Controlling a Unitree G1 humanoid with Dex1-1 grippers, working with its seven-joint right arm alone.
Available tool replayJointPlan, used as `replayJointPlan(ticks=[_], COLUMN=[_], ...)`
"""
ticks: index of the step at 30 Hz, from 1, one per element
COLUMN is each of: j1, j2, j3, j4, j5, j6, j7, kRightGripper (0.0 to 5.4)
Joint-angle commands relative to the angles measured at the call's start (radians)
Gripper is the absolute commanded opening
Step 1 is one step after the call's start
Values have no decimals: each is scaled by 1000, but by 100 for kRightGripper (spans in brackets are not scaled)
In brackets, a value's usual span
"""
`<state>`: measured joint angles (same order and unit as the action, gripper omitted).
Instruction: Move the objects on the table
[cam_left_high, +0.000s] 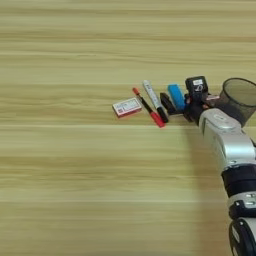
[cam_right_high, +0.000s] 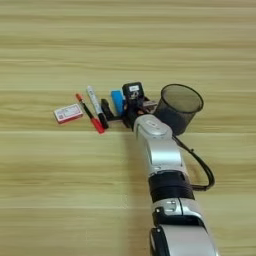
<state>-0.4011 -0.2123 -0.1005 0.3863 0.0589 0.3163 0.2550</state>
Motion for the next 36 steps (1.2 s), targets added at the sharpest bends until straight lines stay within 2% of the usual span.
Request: replayJointPlan(ticks=[1,13,26,36], j1=[-43,-7,26,9], j2=[-9,27,62,78], j3=[5,69,167,182], j4=[-85,-160,-199,-184], j5=[14,8,-26,-37], j6=[-48,-54,-63,-58], j7=[13,59,88,77], kRightGripper=[538,538,538,538])
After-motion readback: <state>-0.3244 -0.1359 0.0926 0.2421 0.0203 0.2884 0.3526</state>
